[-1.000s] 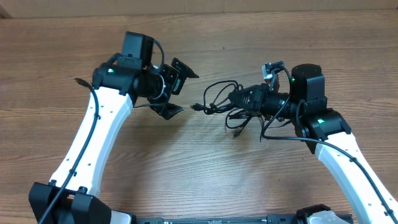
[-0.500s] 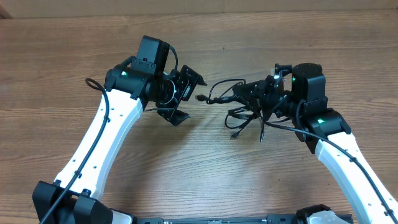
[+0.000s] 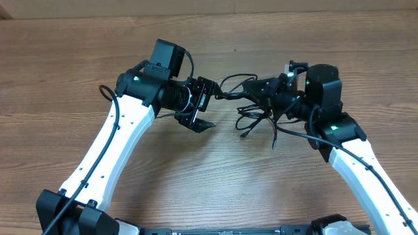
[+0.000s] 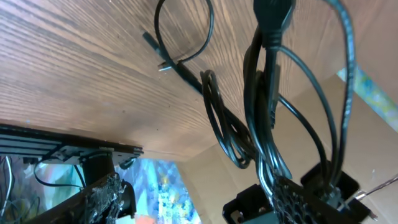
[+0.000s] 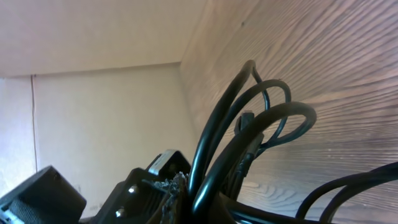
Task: Untangle cables
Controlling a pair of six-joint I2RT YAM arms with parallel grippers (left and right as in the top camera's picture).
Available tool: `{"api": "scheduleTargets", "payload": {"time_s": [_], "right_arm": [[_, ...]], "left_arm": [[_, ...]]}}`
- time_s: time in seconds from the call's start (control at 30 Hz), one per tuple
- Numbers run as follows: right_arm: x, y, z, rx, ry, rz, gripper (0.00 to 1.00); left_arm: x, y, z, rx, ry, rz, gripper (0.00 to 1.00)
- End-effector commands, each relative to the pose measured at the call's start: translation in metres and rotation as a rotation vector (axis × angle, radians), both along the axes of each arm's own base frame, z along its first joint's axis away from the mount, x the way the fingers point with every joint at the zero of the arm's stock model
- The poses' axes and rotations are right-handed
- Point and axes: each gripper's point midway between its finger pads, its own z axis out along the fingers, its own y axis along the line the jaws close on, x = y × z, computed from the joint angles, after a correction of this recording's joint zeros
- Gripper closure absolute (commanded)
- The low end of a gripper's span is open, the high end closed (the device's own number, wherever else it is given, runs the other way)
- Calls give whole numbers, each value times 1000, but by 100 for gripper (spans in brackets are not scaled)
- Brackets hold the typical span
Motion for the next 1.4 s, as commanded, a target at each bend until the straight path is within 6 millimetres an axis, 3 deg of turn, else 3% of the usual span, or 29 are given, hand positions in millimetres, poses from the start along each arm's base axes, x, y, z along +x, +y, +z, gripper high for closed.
{"api": "scheduleTargets", "payload": {"time_s": [0.0,0.5,0.63,0.9,0.97,1.13,1.37], "right_arm": [[-3,12,12,7,-44,33,96],[-18,24,15,-4,-111,159,96],[-19,25,16,-3,-115,169,96],[-25,33,16,-1,-118,196,96],[-26,36,16,-5,-126,205,96],[-27,37,16,-12,-137,212,96],[-29,36,11,-42,-149,229,96]], "left_arm": [[-1,-7,13,-27,-7,4,23],[18,17,4,50,-27,102,24],[20,18,5,48,-26,110,41],[16,12,5,44,-9,111,42],[16,12,5,43,-9,112,49],[16,11,5,42,-8,111,86],[18,14,4,46,-10,121,90]]}}
